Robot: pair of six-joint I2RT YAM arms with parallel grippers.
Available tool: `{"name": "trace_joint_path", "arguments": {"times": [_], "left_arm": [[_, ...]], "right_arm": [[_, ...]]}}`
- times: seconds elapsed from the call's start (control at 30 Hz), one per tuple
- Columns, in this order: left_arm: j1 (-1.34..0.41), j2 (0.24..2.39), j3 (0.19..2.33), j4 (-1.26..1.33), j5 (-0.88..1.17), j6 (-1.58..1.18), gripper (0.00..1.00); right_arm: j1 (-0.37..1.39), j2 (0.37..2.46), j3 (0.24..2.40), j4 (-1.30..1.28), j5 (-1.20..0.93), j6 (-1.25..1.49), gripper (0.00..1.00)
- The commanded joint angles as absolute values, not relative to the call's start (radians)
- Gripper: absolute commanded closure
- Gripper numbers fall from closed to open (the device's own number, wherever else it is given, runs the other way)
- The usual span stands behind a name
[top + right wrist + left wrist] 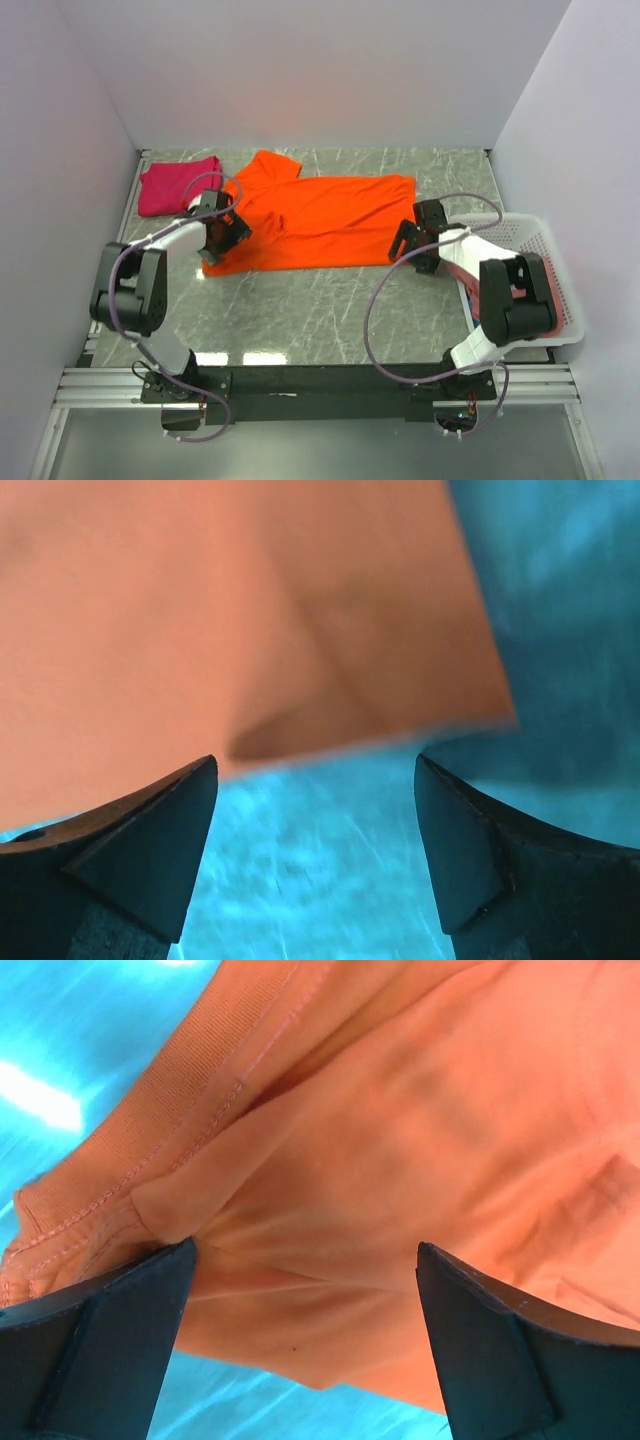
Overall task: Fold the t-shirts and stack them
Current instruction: Fold the tshirt
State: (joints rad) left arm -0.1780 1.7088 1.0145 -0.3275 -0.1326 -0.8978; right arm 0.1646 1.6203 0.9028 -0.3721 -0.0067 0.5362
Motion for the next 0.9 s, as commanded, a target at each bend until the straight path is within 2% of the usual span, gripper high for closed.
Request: {"name": "trace_joint_path", "arguments": {"times": [0.0,0.17,0.4,0.63,0.87], "left_arm": [[-0.184,1.606,0.905,-0.538,-0.212,-1.003,0.01],[-0.198,1.500,0.802,-0.555,-0.209,-1.031,0.00],[-0.204,1.496,0.865,-0.572,-0.259,-1.023,0.01],[-0.206,1.485,1.018,-0.584,-0.287,-0.997,0.01],[-0.202,1.604,1.094,-0.496,-0.233,-0.959,0.01]], "right_arm": [[0.164,1.531,0.802,-0.446,0.003,0.586,0.14],[0.205,1.427,0.663,-0.442,-0.057,0.604,0.14],[0.268,1.413,0.885,-0.440,-0.018,0.565,0.14],[0.268,1.610,1.132,-0.379,-0.011,0.543,0.14],[0.265,1.758,1.166,-0.362,-0.025,0.561,0.15]]}}
